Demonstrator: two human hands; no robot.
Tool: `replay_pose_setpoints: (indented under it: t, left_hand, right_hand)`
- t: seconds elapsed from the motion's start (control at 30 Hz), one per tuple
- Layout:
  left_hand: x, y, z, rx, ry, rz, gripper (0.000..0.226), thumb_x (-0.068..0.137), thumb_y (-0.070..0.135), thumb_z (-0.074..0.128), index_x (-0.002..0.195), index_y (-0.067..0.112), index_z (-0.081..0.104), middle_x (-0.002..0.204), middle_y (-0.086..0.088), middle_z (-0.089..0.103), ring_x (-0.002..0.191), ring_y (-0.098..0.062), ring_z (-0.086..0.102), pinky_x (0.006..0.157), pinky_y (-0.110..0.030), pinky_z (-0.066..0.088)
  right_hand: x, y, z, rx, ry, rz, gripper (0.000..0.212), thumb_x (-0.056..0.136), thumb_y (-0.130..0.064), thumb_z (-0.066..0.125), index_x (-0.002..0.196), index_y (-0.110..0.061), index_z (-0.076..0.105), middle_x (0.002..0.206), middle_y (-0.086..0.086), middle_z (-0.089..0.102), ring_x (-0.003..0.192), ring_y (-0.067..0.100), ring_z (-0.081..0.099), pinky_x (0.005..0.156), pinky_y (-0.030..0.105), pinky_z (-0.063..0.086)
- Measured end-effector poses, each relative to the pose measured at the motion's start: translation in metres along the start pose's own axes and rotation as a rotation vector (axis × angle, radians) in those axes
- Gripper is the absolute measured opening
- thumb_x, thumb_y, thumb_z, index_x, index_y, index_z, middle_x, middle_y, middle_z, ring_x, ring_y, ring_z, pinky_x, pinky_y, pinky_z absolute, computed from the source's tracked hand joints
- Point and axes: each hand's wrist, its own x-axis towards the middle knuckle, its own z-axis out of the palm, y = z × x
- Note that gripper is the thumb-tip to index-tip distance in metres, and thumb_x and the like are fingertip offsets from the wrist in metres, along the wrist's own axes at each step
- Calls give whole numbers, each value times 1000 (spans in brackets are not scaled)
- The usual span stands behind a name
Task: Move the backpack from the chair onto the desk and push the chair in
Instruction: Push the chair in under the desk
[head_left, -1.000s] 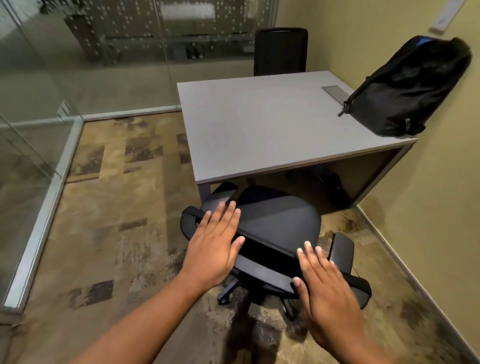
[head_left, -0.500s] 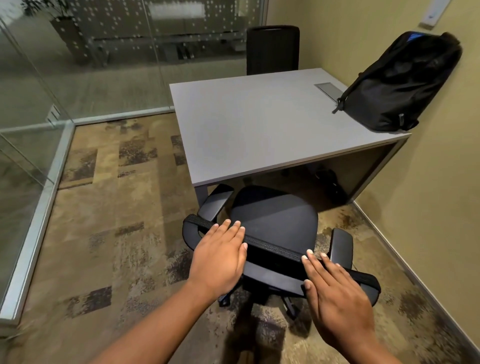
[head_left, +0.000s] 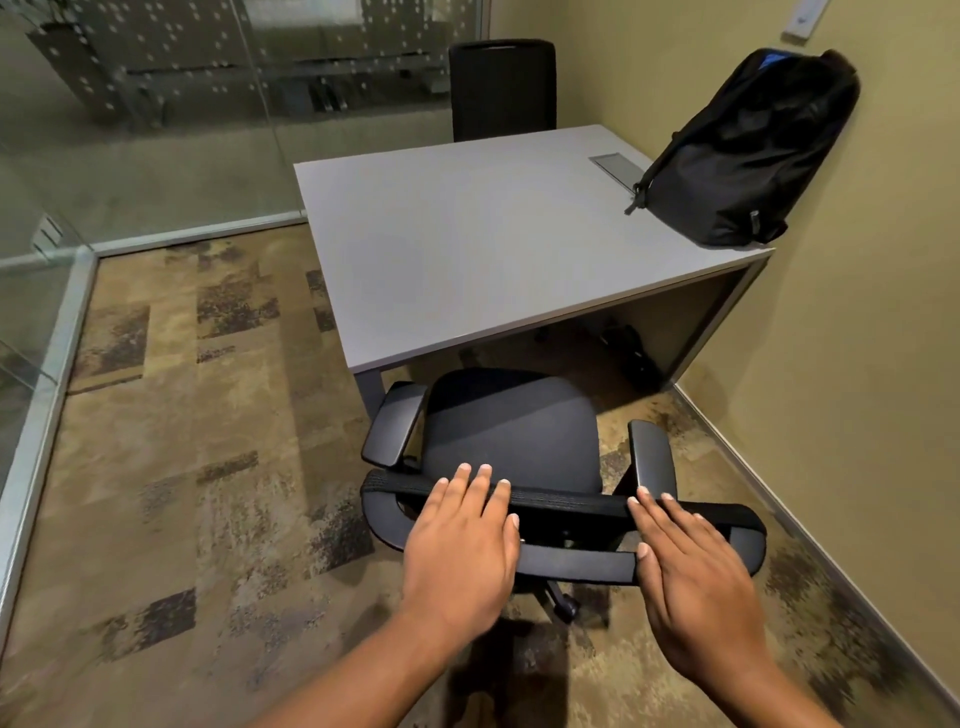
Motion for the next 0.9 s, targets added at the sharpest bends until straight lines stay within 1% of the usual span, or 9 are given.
replay_pose_setpoints:
  t: [0.1, 0.27, 0.47, 0.57, 0.73, 0.83, 0.9]
  left_hand:
    - [0, 5, 2, -7, -4, -2, 50, 99, 39, 30, 131, 15, 60, 137, -6, 59, 134, -24, 46, 112, -42, 35]
    - [4, 6, 4, -10, -3, -3, 52, 98, 38, 30, 129, 11, 62, 133, -7, 63, 131, -22, 50, 111, -40, 36]
    - [8, 6, 6, -10, 0, -2, 53, 97, 38, 30, 127, 9, 63, 131, -7, 64, 130, -22, 51, 109, -42, 39]
    - [12, 6, 7, -17, 20, -8, 52, 95, 36, 32, 125, 9, 64, 129, -6, 65, 128, -22, 52, 108, -41, 41]
    - [18, 10, 9, -28, 44, -12, 52, 95, 36, 32, 123, 10, 66, 126, -5, 67, 127, -22, 54, 108, -41, 41]
    - [24, 13, 11, -27, 46, -22, 51, 95, 36, 32, 123, 11, 67, 126, -4, 67, 127, -21, 54, 110, -37, 39]
    - [29, 16, 12, -24, 47, -31, 51, 94, 36, 32, 122, 11, 67, 126, -4, 67, 127, -21, 54, 109, -37, 39]
  right_hand:
    - [0, 3, 0, -1, 5, 32, 50, 97, -39, 28, 141, -24, 46, 145, -10, 45, 139, 11, 34, 109, 42, 34]
    - [5, 5, 1, -7, 12, 47, 51, 95, -37, 29, 141, -24, 46, 145, -10, 44, 139, 9, 32, 110, 39, 33]
    - [10, 5, 3, -23, 16, 53, 52, 92, -36, 29, 139, -23, 49, 143, -9, 47, 139, 11, 33, 109, 40, 33]
    - [14, 6, 4, -28, 31, 53, 52, 92, -34, 30, 138, -22, 50, 142, -8, 48, 138, 11, 35, 110, 38, 32]
    - [21, 10, 2, -23, 53, 46, 52, 91, -34, 30, 136, -21, 53, 139, -6, 52, 137, 13, 38, 108, 40, 34]
    - [28, 15, 2, -27, 54, 36, 52, 91, -34, 29, 136, -20, 52, 139, -5, 52, 136, 13, 38, 110, 39, 33]
    - [33, 21, 3, -30, 43, 22, 52, 91, -33, 29, 136, -20, 52, 140, -5, 52, 137, 13, 38, 111, 39, 31]
